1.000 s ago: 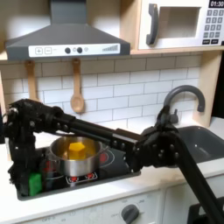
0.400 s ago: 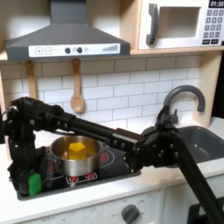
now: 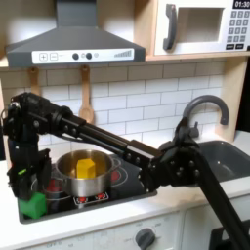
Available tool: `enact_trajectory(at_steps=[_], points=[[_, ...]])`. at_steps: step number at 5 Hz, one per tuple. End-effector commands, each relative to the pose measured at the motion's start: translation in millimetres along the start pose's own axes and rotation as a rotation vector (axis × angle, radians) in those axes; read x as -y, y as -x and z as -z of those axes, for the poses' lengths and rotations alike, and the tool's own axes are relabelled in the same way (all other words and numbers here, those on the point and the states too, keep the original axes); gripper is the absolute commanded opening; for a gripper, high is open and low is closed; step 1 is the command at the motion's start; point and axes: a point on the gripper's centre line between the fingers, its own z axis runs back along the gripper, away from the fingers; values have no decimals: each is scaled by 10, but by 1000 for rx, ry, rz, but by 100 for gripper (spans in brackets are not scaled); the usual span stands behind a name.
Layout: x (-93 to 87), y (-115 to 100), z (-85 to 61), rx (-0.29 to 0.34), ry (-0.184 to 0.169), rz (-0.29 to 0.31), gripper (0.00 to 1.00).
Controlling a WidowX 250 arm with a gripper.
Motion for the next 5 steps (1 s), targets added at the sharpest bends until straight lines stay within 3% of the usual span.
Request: enact_trajectory(at_steps=[1,3,4,5], points=[[50,4,-156,22,30,0,100],[162,61,-142,14,66,16,100],[201,96,10,-27,76,24,100],[249,166,-148,3,85,32,100]])
